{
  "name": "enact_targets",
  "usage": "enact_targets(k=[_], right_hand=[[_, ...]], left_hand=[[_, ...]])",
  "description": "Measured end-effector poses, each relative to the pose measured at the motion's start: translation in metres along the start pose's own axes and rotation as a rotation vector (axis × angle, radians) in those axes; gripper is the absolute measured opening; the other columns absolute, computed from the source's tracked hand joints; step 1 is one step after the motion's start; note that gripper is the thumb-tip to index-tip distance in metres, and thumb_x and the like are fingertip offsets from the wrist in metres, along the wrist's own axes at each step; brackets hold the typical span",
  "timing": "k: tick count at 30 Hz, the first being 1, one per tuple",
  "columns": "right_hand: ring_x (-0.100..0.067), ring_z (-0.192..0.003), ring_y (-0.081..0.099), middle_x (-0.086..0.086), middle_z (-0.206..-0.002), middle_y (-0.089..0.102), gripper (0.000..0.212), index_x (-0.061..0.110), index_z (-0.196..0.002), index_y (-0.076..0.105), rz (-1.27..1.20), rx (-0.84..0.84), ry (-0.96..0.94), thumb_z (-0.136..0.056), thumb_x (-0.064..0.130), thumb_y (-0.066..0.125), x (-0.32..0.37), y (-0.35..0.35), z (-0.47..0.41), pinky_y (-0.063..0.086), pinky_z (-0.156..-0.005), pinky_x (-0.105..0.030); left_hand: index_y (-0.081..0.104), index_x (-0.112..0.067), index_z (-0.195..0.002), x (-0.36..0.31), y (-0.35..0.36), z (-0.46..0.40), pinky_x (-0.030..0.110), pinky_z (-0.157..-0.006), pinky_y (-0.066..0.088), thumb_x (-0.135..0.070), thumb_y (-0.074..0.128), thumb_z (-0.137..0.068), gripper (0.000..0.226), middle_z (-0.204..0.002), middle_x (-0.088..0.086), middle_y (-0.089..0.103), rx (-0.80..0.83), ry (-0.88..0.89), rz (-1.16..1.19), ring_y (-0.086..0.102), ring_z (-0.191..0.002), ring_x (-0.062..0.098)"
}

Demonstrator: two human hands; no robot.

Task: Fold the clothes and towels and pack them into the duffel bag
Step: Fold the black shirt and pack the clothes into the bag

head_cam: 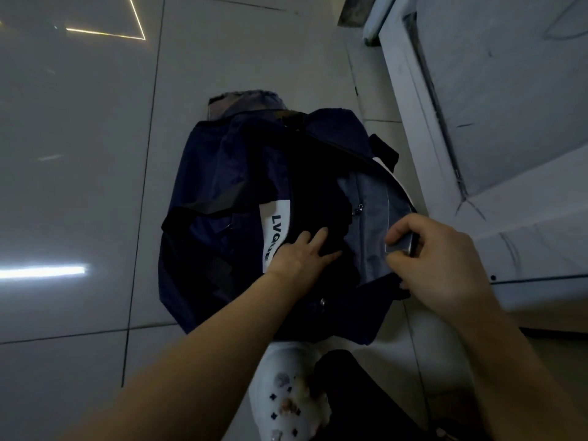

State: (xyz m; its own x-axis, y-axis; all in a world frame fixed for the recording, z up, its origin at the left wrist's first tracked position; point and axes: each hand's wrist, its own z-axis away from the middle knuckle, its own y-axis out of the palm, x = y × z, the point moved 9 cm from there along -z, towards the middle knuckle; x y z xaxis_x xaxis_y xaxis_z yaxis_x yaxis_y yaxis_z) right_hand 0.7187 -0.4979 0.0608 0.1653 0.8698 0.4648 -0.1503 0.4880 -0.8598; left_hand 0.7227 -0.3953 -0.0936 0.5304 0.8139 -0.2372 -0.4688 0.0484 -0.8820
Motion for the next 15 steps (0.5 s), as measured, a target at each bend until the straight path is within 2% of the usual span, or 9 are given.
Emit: enact_targets(k=[2,4,7,10,12,13,15], right_hand=[[-0.018,-0.054,0.062,0.002,-0.055,0.056,0.022,0.023,-0.080,0.060,-0.004,0.018,0.014,-0.078,0.001,0.066,-0.004,0.005,0.001,0.053,-0.055,-0.041],[-0.019,-0.052,0.062,0.000,-0.053,0.055,0.021,0.021,-0.081,0.061,-0.010,0.023,0.019,-0.078,0.000,0.065,-0.008,0.009,0.001,0.051,-0.054,-0.041],[-0.021,-0.051,0.061,-0.003,-0.051,0.054,0.022,0.021,-0.081,0.061,-0.001,0.019,0.016,-0.078,-0.001,0.064,-0.012,0.011,0.000,0.047,-0.052,-0.038],[-0.019,-0.048,0.061,-0.002,-0.049,0.054,0.023,0.021,-0.081,0.061,-0.005,0.010,0.017,-0.078,-0.001,0.063,-0.015,0.009,-0.002,0.047,-0.048,-0.034],[-0.014,-0.045,0.059,0.000,-0.048,0.054,0.023,0.021,-0.082,0.061,-0.011,0.008,0.010,-0.077,-0.002,0.063,-0.015,0.007,-0.002,0.047,-0.047,-0.032],[-0.013,-0.045,0.058,0.000,-0.048,0.056,0.023,0.021,-0.082,0.062,-0.014,0.007,0.005,-0.077,-0.002,0.063,-0.014,0.006,-0.001,0.048,-0.048,-0.032],[-0.015,-0.047,0.060,-0.003,-0.053,0.059,0.023,0.021,-0.083,0.062,-0.012,0.005,0.000,-0.077,-0.001,0.063,-0.012,0.005,-0.003,0.051,-0.051,-0.036]], left_hand=[[0.020,-0.031,-0.151,0.004,0.017,-0.007,0.039,-0.106,0.033,-0.021,0.037,-0.102,0.053,-0.158,0.011,-0.006,0.050,-0.006,-0.057,0.015,-0.138,0.034],[0.029,-0.023,-0.149,0.005,0.027,-0.010,0.038,-0.112,0.025,-0.019,0.033,-0.102,0.047,-0.158,0.013,-0.002,0.056,0.001,-0.065,0.013,-0.139,0.036],[0.041,-0.019,-0.143,0.004,0.024,-0.011,0.036,-0.110,0.027,-0.018,0.033,-0.102,0.042,-0.153,0.010,0.012,0.011,-0.016,-0.006,0.019,-0.135,0.035],[0.043,-0.021,-0.140,0.007,0.019,-0.005,0.036,-0.107,0.029,-0.021,0.036,-0.100,0.041,-0.150,0.008,0.020,-0.038,-0.009,0.142,0.026,-0.132,0.036],[0.049,-0.022,-0.133,0.012,0.005,0.008,0.042,-0.103,0.038,-0.025,0.038,-0.095,0.040,-0.147,0.011,0.032,-0.222,0.054,0.282,0.038,-0.123,0.041],[0.051,-0.023,-0.127,0.016,-0.004,0.016,0.045,-0.095,0.046,-0.026,0.038,-0.090,0.039,-0.142,0.012,0.039,-0.344,0.096,0.334,0.046,-0.114,0.043],[0.049,-0.025,-0.117,0.018,-0.012,0.030,0.044,-0.082,0.052,-0.024,0.042,-0.084,0.034,-0.140,0.010,0.038,-0.515,0.195,0.361,0.051,-0.106,0.041]])
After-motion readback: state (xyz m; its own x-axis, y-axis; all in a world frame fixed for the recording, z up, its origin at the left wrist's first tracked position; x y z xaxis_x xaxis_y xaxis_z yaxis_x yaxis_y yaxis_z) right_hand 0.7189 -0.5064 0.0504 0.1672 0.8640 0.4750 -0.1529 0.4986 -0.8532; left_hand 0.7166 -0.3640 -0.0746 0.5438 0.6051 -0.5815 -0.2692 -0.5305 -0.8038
